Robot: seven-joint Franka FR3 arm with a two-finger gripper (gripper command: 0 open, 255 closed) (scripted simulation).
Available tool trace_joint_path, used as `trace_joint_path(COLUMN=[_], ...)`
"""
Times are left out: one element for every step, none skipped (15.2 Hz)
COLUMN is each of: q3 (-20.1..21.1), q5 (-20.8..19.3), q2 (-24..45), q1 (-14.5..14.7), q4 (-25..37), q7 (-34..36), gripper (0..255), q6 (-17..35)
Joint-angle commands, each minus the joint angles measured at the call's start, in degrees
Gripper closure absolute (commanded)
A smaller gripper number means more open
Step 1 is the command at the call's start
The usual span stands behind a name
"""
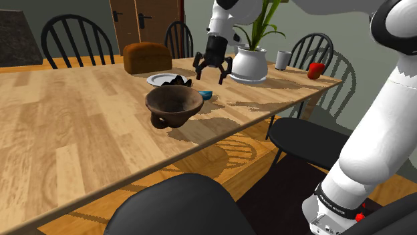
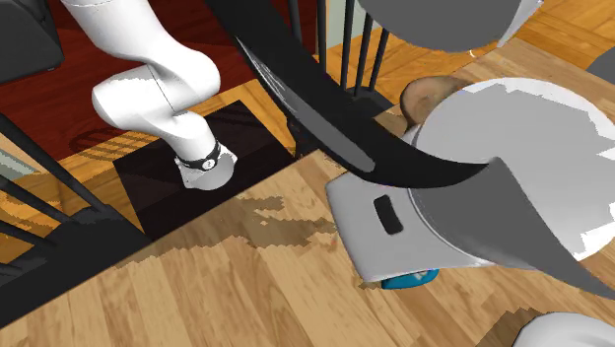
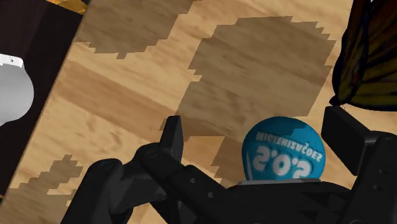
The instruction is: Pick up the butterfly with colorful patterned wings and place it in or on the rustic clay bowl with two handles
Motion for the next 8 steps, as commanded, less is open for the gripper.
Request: trace_joint_path(q3=[-0.1,-0.3,-0.5,-0.7,-1.0,-1.2,-1.3,-1.2], q5=[2.1,3.1,4.1,5.1,6.1,7.2,7.4,7.5], q2=[4.4,6.7,8.9,11.1,13.3,15.4,15.8,15.7], q1=[-0.1,-0.1,-0.2,-0.2,-0.3,-0.4,-0.5,-0.3], q4=[3.6,5.5,7.4,9.3,11.1,12.8,13.2,12.4], q7=[5.9,8.5,11.1,13.6,16.0,18.4,18.9,18.8], gripper=[0,0,0,0,0,0,0,0], q6=[0.5,0.7,1.0,1.3,1.6,2.0,2.1,2.8])
